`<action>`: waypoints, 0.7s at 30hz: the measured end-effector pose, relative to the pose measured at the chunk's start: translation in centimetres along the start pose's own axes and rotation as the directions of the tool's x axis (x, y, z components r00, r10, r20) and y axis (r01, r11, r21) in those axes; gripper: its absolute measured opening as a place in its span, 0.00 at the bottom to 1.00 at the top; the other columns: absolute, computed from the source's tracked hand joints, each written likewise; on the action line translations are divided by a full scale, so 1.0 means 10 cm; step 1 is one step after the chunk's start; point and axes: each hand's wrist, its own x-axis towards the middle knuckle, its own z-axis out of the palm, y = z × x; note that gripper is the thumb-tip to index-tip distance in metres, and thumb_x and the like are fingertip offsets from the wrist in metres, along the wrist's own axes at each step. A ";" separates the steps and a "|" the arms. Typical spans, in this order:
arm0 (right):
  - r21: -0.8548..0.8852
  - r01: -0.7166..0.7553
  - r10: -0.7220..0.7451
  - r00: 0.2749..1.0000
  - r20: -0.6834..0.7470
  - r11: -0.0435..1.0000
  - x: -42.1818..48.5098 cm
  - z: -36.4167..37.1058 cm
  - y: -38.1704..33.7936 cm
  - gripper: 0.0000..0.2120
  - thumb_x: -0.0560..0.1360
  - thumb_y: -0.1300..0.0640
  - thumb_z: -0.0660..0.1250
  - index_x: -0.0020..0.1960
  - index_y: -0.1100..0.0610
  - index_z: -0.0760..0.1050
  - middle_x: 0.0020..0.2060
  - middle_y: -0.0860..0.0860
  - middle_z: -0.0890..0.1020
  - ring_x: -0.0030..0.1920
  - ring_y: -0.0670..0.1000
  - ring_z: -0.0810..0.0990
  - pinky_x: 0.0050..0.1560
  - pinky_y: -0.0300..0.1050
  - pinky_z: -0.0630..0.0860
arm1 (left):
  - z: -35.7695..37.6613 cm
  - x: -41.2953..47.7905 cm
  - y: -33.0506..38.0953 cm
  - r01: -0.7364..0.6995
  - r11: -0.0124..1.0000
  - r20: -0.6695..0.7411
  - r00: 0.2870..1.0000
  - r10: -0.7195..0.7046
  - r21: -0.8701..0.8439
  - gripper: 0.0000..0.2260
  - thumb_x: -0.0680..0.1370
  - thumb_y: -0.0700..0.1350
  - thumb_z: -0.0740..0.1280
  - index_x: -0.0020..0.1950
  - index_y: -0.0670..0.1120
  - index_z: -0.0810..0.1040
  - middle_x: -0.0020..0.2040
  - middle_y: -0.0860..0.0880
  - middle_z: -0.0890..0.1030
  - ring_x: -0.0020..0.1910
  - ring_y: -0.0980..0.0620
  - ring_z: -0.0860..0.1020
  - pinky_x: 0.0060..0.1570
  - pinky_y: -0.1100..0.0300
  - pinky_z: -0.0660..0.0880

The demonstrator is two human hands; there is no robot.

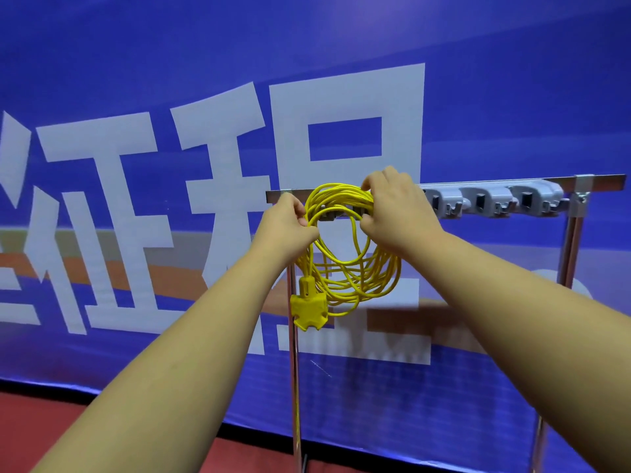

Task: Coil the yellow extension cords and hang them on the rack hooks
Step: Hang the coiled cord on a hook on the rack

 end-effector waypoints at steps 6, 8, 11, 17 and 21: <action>0.135 -0.047 0.070 0.982 -0.173 0.990 -0.19 0.00 -0.02 0.12 0.74 0.53 0.66 0.56 0.56 0.73 0.50 0.55 0.74 0.50 0.58 0.71 0.50 0.56 0.69 | -0.07 -0.10 0.02 -0.026 0.991 0.038 0.999 0.032 -0.132 0.05 0.74 0.44 0.71 0.48 0.53 0.83 0.42 0.52 0.84 0.43 0.50 0.83 0.42 0.56 0.84; 0.178 -0.024 0.061 0.977 -0.204 0.984 -0.27 -0.01 -0.05 0.09 0.75 0.53 0.65 0.53 0.56 0.73 0.48 0.54 0.75 0.49 0.59 0.72 0.49 0.57 0.70 | -0.11 -0.12 0.07 0.025 0.963 0.060 0.998 -0.009 -0.268 0.05 0.76 0.43 0.70 0.49 0.51 0.84 0.43 0.49 0.84 0.42 0.49 0.83 0.42 0.54 0.85; 0.311 0.002 0.044 0.989 -0.140 0.951 -0.33 -0.04 -0.10 0.09 0.79 0.47 0.61 0.47 0.53 0.73 0.43 0.50 0.77 0.47 0.56 0.74 0.47 0.58 0.74 | -0.19 -0.14 0.20 0.177 0.850 0.156 0.981 -0.114 -0.497 0.04 0.79 0.40 0.70 0.52 0.45 0.83 0.46 0.41 0.83 0.42 0.47 0.82 0.40 0.54 0.85; 0.283 0.201 -0.214 0.977 0.014 0.938 -0.53 -0.06 -0.19 0.25 0.78 0.28 0.58 0.49 0.48 0.82 0.42 0.44 0.77 0.49 0.49 0.75 0.51 0.52 0.76 | -0.32 -0.11 0.45 0.279 0.559 0.250 0.960 -0.129 -0.781 0.08 0.79 0.38 0.71 0.56 0.36 0.82 0.42 0.43 0.85 0.43 0.44 0.85 0.46 0.50 0.84; 0.246 0.238 -0.239 0.971 -0.024 0.940 -0.56 -0.04 -0.21 0.27 0.74 0.25 0.62 0.41 0.49 0.81 0.40 0.45 0.74 0.46 0.50 0.73 0.49 0.52 0.74 | -0.36 -0.09 0.66 0.283 0.477 0.229 0.959 -0.169 -0.832 0.06 0.80 0.35 0.70 0.54 0.33 0.79 0.39 0.42 0.81 0.38 0.44 0.85 0.39 0.53 0.84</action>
